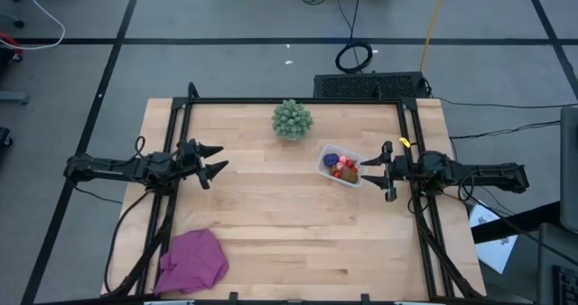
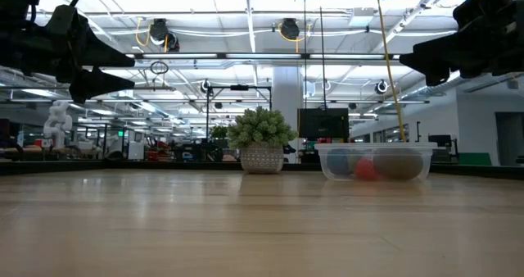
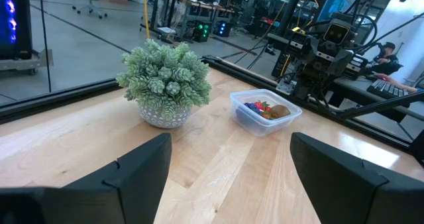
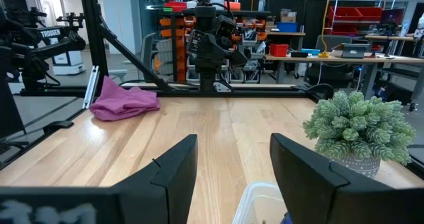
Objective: Pick and placing Produce into tupperware
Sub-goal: Return to Home Position
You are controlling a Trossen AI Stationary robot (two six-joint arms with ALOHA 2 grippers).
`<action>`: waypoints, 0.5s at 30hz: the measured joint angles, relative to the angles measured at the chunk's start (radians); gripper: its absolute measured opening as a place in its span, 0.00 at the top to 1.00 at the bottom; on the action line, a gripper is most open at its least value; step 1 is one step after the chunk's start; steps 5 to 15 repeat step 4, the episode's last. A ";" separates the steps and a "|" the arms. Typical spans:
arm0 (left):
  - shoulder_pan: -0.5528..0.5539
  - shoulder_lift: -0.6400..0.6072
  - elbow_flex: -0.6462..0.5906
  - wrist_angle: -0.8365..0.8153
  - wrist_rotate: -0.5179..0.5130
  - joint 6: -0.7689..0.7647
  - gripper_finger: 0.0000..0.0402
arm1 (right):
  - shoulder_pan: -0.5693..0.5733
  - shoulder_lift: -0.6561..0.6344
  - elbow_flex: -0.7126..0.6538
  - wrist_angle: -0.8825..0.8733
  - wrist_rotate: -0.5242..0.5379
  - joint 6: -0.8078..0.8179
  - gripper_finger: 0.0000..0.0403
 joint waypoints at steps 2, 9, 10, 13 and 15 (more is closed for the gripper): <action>0.000 0.000 0.000 0.000 0.000 0.000 0.22 | 0.000 0.000 0.000 0.000 0.000 0.000 0.55; 0.000 0.000 0.000 0.000 0.000 0.000 0.22 | 0.000 0.000 0.000 0.000 0.000 0.000 0.55; 0.000 0.000 0.000 0.000 0.000 0.000 0.22 | 0.000 0.000 0.000 0.000 0.000 0.000 0.55; 0.000 0.000 0.000 0.000 0.000 0.000 0.22 | 0.000 0.000 0.000 0.000 0.000 0.000 0.55; 0.000 0.000 0.000 0.000 0.000 0.000 0.22 | 0.000 0.000 0.000 0.000 0.000 0.000 0.55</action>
